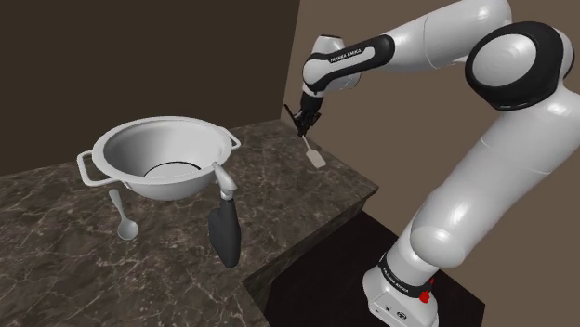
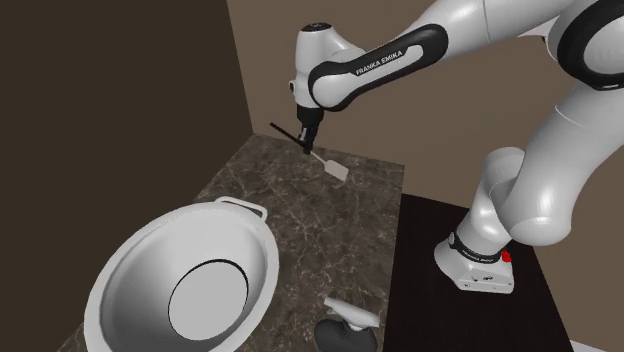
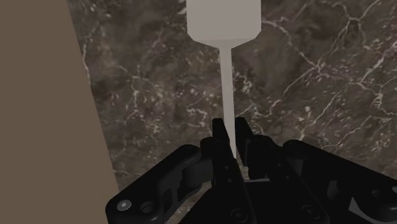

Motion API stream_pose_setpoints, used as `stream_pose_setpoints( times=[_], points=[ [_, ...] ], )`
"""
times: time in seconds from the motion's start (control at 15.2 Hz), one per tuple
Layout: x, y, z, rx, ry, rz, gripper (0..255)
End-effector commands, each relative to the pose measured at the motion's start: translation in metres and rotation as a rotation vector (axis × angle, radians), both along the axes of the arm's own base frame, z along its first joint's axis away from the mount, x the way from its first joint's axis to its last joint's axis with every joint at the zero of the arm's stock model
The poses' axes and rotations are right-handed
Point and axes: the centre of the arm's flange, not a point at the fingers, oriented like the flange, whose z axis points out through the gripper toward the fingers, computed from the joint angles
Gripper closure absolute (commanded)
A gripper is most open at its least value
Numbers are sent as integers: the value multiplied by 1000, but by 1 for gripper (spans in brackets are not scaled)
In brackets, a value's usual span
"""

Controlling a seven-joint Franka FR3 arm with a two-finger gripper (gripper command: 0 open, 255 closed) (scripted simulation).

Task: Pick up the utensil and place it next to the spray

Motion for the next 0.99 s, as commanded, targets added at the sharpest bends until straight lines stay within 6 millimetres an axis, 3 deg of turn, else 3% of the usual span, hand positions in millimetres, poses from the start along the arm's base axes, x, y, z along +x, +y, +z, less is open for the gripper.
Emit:
stream_pose_setpoints(
  times=[0.0,0.92],
  points=[
    [-1,0,10,0,1,0,255],
    [-1,0,84,0,1,0,255]
  ],
)
